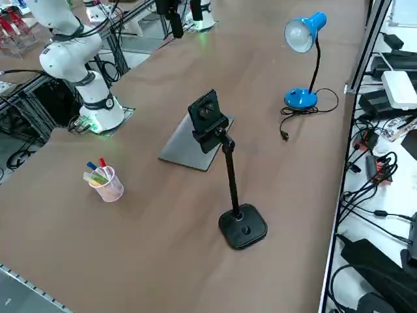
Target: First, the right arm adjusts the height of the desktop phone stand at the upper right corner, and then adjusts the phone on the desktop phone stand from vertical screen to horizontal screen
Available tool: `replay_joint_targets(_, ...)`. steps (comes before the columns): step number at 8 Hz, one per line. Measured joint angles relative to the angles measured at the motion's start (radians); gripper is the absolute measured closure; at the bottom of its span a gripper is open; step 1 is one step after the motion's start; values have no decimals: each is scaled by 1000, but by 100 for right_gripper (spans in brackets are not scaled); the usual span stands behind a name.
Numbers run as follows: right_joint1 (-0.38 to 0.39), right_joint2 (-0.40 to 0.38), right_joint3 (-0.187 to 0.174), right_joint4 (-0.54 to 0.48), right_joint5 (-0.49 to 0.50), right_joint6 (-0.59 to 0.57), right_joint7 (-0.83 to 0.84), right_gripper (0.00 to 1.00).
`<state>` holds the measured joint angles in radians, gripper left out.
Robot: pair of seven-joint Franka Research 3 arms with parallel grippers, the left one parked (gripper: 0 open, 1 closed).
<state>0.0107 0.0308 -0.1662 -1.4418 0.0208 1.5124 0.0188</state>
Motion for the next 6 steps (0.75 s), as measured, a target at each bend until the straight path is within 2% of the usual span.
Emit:
replay_joint_targets(2, -37, 91, -25, 118, 0, -1, -10, 0)
replay_joint_targets(4, -76, 169, -27, 223, 0, 1, -52, 0)
replay_joint_targets(6, -142, 225, -28, 282, 1, 10, -142, 0)
